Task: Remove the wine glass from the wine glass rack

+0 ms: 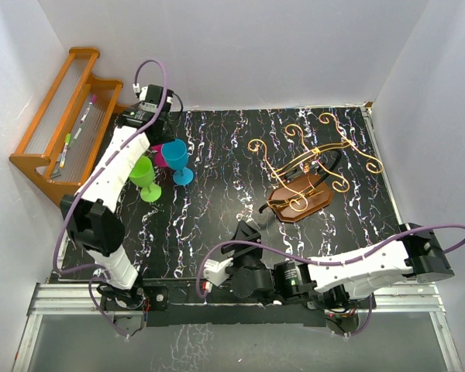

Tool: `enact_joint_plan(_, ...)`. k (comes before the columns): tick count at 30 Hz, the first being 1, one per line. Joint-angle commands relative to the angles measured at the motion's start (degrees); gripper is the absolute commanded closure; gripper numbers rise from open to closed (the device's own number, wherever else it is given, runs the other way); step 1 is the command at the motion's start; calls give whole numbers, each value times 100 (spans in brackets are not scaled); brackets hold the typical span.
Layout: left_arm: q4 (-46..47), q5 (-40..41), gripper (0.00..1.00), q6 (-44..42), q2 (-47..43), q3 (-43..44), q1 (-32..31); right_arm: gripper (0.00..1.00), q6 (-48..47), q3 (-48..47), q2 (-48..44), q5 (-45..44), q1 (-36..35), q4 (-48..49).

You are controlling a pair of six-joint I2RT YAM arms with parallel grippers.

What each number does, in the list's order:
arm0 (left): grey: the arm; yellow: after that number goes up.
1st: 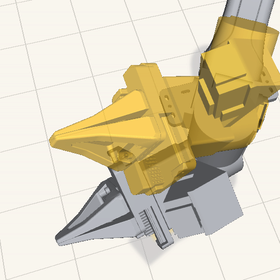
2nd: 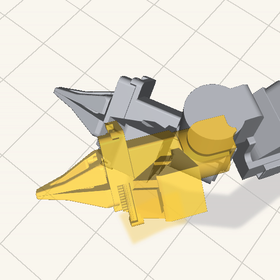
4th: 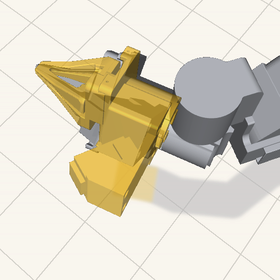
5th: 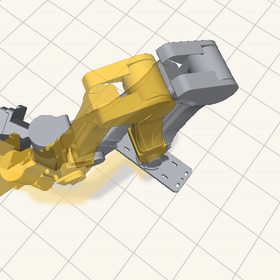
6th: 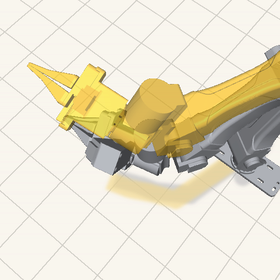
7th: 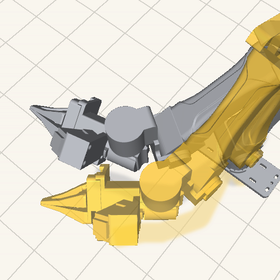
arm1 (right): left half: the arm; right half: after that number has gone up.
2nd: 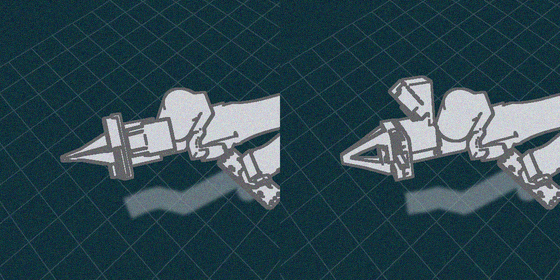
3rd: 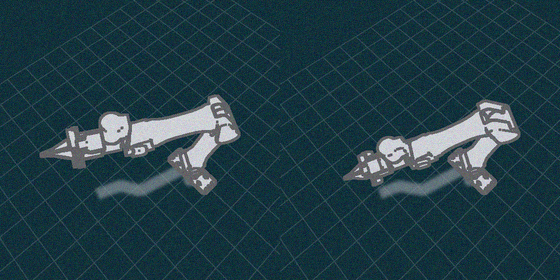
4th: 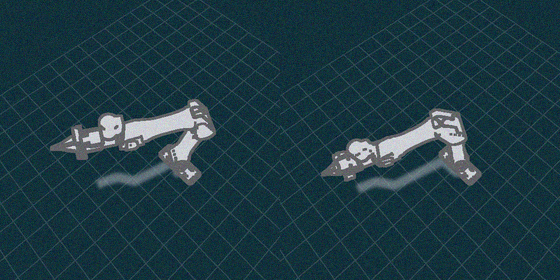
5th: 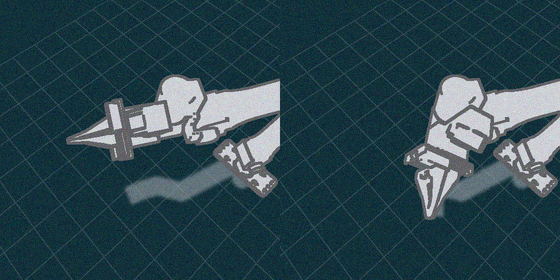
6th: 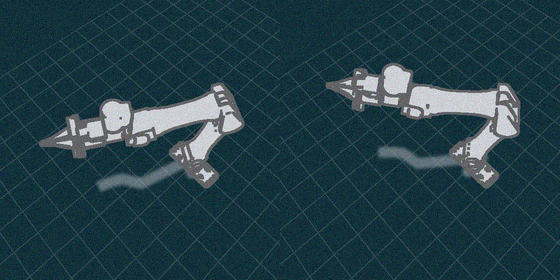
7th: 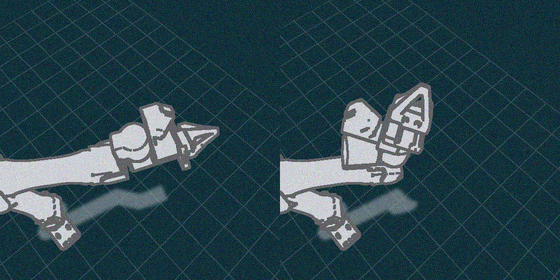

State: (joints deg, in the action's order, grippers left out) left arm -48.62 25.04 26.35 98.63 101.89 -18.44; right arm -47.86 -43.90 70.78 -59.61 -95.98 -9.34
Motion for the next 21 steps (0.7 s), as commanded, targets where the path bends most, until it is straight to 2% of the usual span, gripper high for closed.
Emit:
enact_joint_plan(1, 321, -489, 58, 109, -1341, -178, 33, 42, 448, -1094, 63, 692, 191, 362)
enact_joint_plan(3, 540, -645, 56, 259, -1857, -485, 33, 41, 828, -1697, 235, 1178, 559, 146)
enact_joint_plan(6, 630, -653, 55, 443, -2500, -770, 33, 41, 1824, -3224, 779, 1802, 1322, -732)
enact_joint_plan(10, 413, -387, 55, 432, -3000, -749, 40, 41, 2962, -5488, 1804, 2739, 2454, -2316)
enact_joint_plan(14, 187, -3, 55, 280, -3404, -595, 42, 41, 3997, -6929, 2310, 4145, 3684, -3010)
enact_joint_plan(17, 94, 21, 54, 244, -3658, -571, 41, 44, 5225, -7223, 2164, 5675, 4861, -3066)
enact_joint_plan(19, 88, -150, 54, 253, -3839, -680, 40, 47, 6090, -6640, 1781, 6756, 5697, -2664)
enact_joint_plan(21, 156, -343, 54, 270, -4058, -891, 42, 49, 6438, -5991, 1337, 7052, 6045, -2242)
